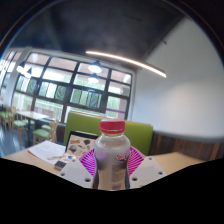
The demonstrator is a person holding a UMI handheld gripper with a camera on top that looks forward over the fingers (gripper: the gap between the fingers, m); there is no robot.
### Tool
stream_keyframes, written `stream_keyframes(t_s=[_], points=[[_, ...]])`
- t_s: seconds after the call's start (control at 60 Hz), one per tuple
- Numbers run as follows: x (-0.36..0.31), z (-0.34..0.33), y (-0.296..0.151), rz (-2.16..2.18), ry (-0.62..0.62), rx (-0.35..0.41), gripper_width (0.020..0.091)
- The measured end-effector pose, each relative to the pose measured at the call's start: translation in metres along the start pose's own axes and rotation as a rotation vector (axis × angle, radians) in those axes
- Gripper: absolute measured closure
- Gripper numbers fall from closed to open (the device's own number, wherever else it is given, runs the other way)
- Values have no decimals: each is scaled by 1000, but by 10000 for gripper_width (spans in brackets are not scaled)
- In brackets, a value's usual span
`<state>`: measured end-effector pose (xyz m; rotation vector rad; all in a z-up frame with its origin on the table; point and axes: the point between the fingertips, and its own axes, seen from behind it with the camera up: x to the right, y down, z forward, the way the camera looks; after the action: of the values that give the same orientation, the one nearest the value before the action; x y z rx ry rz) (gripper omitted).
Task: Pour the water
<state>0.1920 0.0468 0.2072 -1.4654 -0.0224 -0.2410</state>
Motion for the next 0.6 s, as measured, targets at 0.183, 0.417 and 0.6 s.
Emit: stream_keyframes(t_s=[0.183, 0.417, 0.6], points=[[8, 35, 82, 198, -29, -132, 755], [-6, 24, 117, 210, -76, -153, 757], [-7, 24, 118, 163, -64, -132, 737]])
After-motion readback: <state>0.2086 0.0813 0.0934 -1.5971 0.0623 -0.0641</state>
